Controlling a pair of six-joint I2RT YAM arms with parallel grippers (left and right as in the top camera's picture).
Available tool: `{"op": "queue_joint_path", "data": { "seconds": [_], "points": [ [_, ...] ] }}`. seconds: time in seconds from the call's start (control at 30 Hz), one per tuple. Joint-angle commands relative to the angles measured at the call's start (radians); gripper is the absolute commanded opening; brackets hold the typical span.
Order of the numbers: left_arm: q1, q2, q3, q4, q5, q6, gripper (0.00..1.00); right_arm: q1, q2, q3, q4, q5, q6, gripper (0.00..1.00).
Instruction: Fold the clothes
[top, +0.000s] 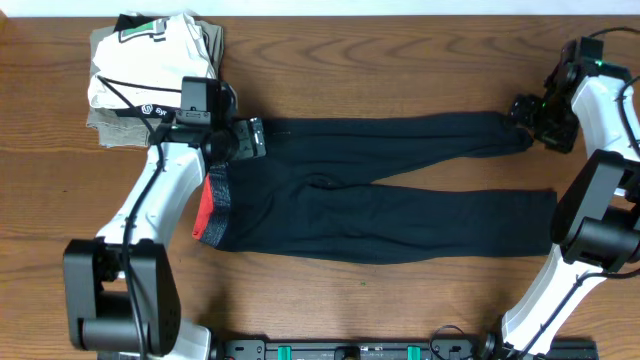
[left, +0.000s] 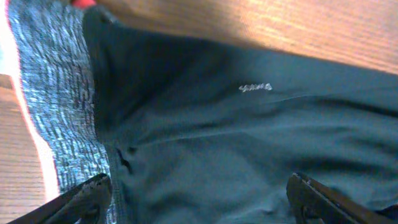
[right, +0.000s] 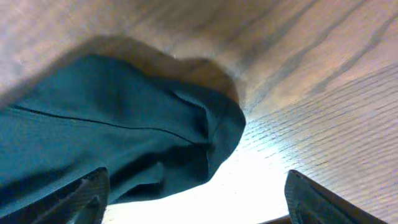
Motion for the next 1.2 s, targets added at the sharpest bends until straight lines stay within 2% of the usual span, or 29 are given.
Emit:
{"op": "queue_joint_path", "data": {
  "seconds": [0.0,0.1,0.17,0.2,0.3,0.47,0.6,0.83,1.0,1.1,1.17],
  "points": [
    [0.003,0.025,0.002,-0.004,0.002,0.009,0.91,0.001,-0.003,-0.042,0.019,0.019,0.028,0.85],
    [0.003,0.039,0.002,-0.004,0.002,0.005,0.91,-0.003,-0.003,-0.081,0.055,0.018,0.047,0.78],
    [0.004,0.040,0.001,-0.007,0.002,0.002,0.91,-0.004,-0.003,-0.102,0.079,0.016,0.058,0.68],
    [0.003,0.040,0.001,-0.008,0.002,0.002,0.91,-0.004,-0.003,-0.108,0.086,0.015,0.061,0.62],
    [0.003,0.040,0.001,-0.012,0.002,0.002,0.91,-0.004,-0.003,-0.113,0.096,0.016,0.061,0.33],
    [0.004,0.040,0.001,-0.015,0.002,0.002,0.91,-0.004,-0.003,-0.108,0.098,0.035,0.086,0.01],
    [0.004,0.040,0.001,-0.015,0.002,0.002,0.91,-0.004,-0.003,-0.072,0.053,0.091,0.098,0.01],
    [0.004,0.041,0.001,-0.008,0.001,0.002,0.91,-0.004,-0.003,0.067,-0.122,0.313,0.204,0.01],
    [0.004,0.041,0.001,-0.007,0.002,0.002,0.91,-0.002,-0.003,0.140,-0.189,0.330,0.221,0.02],
    [0.004,0.041,0.001,-0.007,0.001,0.002,0.91,0.005,-0.003,0.163,-0.211,0.331,0.220,0.06],
    [0.004,0.041,0.001,-0.007,0.002,0.002,0.91,0.011,-0.003,0.172,-0.217,0.332,0.215,0.16]
  ]
}}
